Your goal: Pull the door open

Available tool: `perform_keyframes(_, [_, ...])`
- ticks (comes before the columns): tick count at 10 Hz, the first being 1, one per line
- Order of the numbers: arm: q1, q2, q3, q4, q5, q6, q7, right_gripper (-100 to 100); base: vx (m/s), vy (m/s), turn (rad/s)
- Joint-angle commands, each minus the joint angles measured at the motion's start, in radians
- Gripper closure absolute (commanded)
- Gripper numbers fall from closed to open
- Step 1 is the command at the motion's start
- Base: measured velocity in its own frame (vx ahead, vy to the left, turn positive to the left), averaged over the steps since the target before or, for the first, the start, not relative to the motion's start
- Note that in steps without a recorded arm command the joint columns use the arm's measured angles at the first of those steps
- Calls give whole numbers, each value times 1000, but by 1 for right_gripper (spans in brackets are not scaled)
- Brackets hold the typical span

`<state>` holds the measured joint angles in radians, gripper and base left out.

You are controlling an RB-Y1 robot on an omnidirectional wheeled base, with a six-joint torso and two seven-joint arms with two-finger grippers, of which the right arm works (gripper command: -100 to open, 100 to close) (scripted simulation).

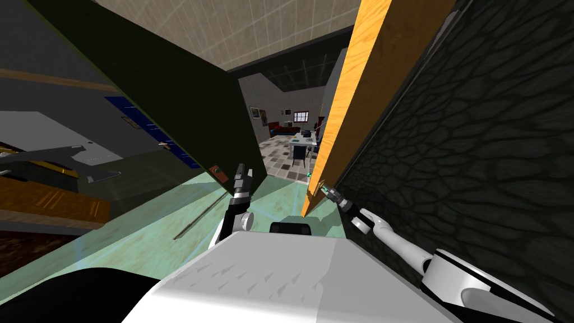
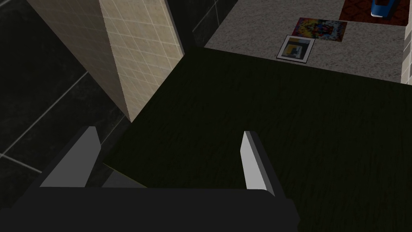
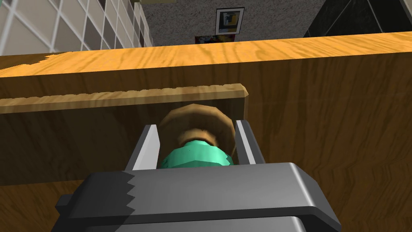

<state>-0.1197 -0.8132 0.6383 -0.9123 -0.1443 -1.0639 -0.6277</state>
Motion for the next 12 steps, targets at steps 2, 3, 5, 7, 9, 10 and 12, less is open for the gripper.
perform_keyframes(2, [10, 8, 22, 30, 12, -56, -2, 100, 5, 47, 7])
perform_keyframes(3, [15, 6, 26, 42, 14, -83, -2, 100, 11, 77, -7])
perform_keyframes(5, [29, -22, 13, 52, 17, -112, -19, -100, -16, -3, -120])
perform_keyframes(7, [39, -38, 9, 74, 22, -147, -31, -100, -15, -55, -81])
perform_keyframes(9, [50, -55, 5, 96, 27, -185, -44, -100, -18, -47, -103])
perform_keyframes(10, [55, -64, 3, 107, 29, -203, -50, -100, -21, -36, -83])
perform_keyframes(12, [65, -79, -1, 127, 34, -235, -61, -100, -24, -48, -107])
